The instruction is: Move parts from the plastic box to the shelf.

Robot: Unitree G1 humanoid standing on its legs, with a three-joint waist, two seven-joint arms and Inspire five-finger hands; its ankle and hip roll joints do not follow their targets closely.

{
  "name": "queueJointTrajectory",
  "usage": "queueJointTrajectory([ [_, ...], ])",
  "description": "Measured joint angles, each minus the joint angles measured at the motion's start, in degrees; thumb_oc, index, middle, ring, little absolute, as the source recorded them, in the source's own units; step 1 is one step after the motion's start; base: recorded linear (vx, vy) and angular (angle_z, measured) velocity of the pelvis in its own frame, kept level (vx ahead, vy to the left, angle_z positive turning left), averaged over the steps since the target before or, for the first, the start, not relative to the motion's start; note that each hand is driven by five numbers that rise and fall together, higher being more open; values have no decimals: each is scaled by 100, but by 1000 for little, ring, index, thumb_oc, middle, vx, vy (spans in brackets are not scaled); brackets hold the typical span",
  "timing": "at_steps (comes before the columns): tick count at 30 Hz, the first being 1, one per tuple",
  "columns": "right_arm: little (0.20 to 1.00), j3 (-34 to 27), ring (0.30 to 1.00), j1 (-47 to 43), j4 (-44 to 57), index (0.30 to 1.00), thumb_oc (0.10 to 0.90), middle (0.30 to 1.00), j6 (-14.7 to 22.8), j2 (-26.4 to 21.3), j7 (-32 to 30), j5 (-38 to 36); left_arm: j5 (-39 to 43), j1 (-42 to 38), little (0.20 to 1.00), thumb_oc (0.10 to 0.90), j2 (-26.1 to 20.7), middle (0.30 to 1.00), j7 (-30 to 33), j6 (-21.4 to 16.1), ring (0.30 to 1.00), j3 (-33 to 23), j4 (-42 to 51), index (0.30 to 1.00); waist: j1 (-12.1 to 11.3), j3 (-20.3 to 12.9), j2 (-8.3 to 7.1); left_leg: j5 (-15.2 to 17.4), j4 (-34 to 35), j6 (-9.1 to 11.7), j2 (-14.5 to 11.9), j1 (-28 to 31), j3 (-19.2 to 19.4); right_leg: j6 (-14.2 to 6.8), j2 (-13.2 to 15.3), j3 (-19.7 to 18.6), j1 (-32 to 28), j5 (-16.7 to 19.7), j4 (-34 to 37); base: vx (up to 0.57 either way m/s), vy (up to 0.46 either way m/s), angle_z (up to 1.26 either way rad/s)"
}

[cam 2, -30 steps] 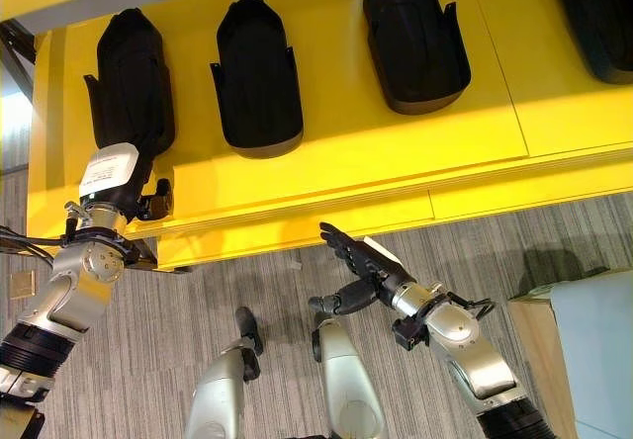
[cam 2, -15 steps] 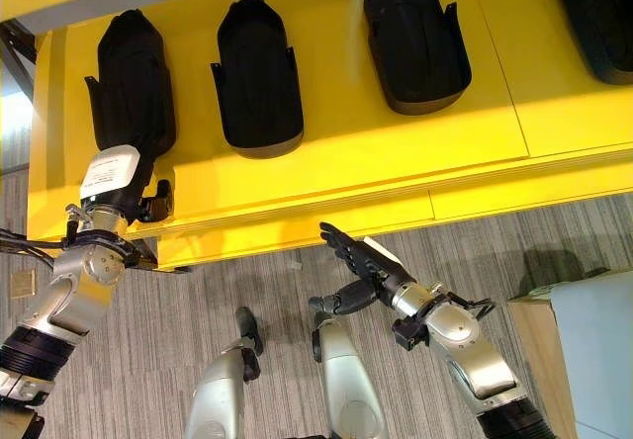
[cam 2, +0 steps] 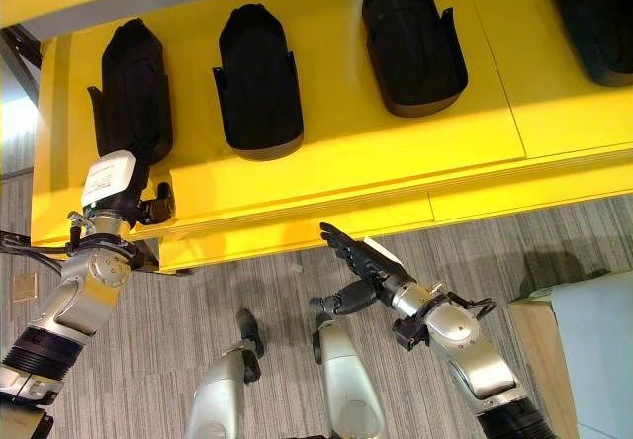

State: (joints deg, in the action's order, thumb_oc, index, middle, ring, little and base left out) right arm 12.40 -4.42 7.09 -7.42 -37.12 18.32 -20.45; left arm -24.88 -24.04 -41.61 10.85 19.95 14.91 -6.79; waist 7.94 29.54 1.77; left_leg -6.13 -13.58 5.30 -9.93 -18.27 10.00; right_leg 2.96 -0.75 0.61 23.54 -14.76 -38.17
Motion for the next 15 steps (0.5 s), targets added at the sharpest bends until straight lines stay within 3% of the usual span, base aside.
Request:
queueJointTrajectory([
  [15, 1000, -6, 1000, 3, 0, 1000, 900, 1000, 0, -23, -1, 1, 198, 61, 1000, 900, 30, 1000, 108, 0, 1000, -1, -41, 1000, -2, -15, 25, 1, -1, 0, 1, 5, 0, -2, 1, 0, -8, -2, 0, 0, 0, 0],
])
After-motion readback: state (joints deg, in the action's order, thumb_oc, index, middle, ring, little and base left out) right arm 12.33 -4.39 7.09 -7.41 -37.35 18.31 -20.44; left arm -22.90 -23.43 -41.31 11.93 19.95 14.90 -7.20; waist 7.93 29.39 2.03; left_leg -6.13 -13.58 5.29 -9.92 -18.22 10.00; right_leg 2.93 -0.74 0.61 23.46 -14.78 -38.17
